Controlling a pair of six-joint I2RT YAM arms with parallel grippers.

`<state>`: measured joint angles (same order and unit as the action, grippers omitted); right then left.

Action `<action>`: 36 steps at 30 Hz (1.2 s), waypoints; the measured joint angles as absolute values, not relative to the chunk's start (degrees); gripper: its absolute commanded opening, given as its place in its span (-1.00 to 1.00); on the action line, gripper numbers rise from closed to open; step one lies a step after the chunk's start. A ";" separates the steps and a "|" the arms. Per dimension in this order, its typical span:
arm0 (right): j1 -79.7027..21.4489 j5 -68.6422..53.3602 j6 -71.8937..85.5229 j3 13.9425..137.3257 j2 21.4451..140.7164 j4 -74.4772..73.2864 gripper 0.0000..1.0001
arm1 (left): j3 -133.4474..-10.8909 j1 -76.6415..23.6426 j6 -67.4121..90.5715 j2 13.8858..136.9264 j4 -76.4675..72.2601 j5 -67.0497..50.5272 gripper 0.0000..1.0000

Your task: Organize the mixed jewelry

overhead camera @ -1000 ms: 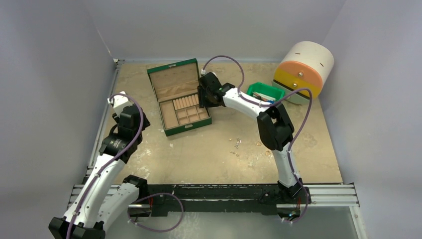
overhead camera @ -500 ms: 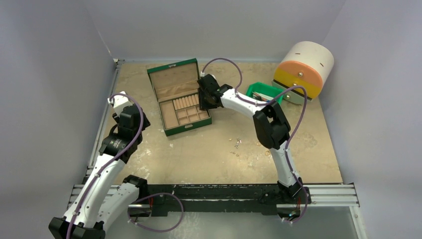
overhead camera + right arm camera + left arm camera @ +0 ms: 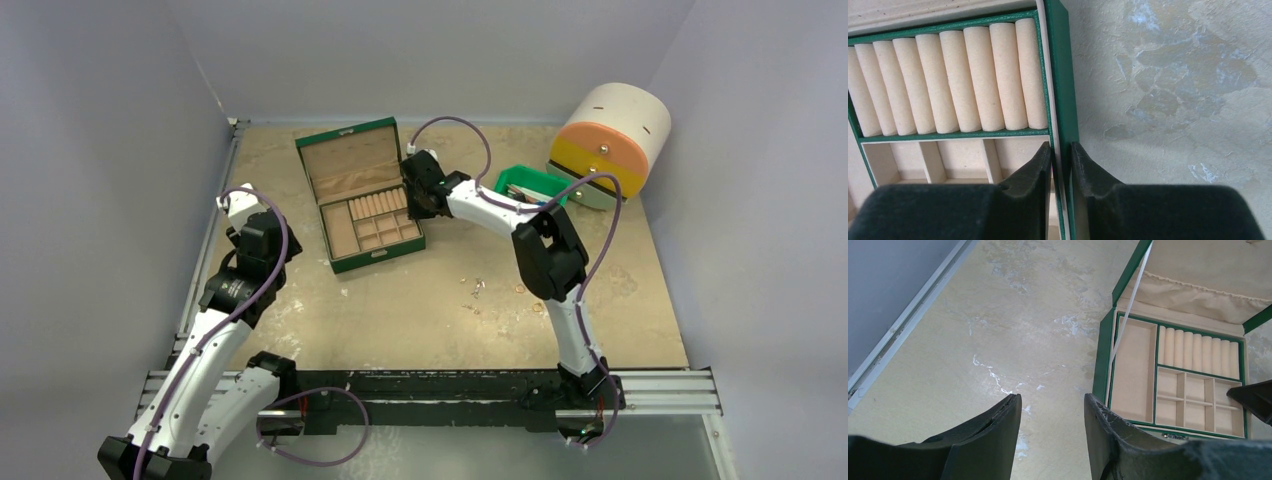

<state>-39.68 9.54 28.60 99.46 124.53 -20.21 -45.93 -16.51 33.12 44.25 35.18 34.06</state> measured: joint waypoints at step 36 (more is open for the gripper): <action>-32.99 17.47 27.29 74.78 106.52 -18.50 -1.00 | -45.93 -16.51 32.10 45.12 34.85 33.32 -0.05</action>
